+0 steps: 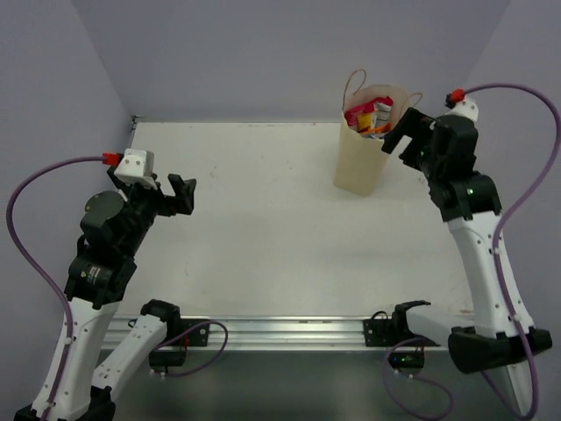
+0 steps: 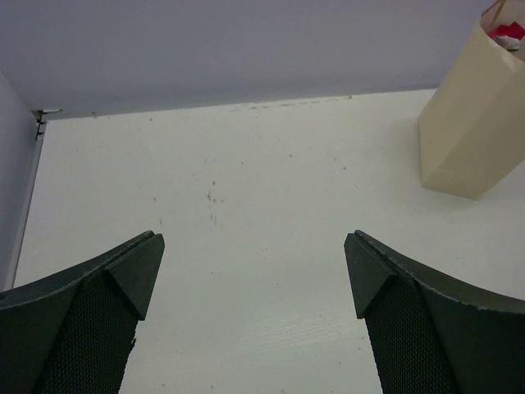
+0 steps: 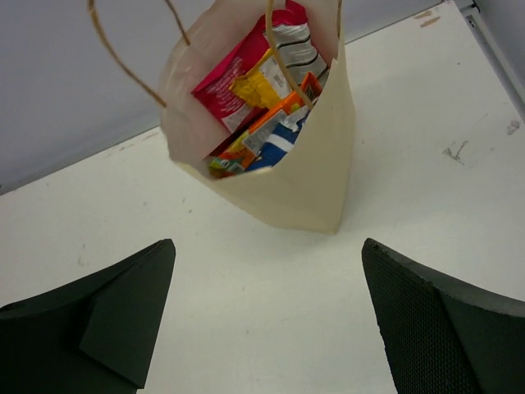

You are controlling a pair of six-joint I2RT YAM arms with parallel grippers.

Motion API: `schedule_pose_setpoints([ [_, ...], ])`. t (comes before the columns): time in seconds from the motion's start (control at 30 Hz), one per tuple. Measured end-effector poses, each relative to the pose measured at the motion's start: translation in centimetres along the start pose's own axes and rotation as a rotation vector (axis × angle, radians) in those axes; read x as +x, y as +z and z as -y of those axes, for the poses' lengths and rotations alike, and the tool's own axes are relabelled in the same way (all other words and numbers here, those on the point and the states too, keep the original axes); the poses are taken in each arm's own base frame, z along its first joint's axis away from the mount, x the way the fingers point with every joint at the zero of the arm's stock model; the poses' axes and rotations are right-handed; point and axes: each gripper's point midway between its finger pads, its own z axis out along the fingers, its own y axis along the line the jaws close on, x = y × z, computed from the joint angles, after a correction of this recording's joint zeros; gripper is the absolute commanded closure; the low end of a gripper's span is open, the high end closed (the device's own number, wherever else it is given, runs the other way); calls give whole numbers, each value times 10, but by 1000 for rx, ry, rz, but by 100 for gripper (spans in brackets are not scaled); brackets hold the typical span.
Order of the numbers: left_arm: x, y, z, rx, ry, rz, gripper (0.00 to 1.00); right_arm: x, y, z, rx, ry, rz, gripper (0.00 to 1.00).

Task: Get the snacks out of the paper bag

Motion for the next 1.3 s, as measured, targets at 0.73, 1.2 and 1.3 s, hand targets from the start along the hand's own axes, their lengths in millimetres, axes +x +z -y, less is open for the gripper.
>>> schedule_pose_setpoints([
  [0.73,16,-4,5,30,-23,-22,0,22,188,50,378,97,-170,37],
  [1.2,26,1,10,58,-23,-68,0,47,210,64,394,56,-241,71],
  [1.3,27,1,10,59,-23,-76,0,48,211,64,384,41,-244,90],
])
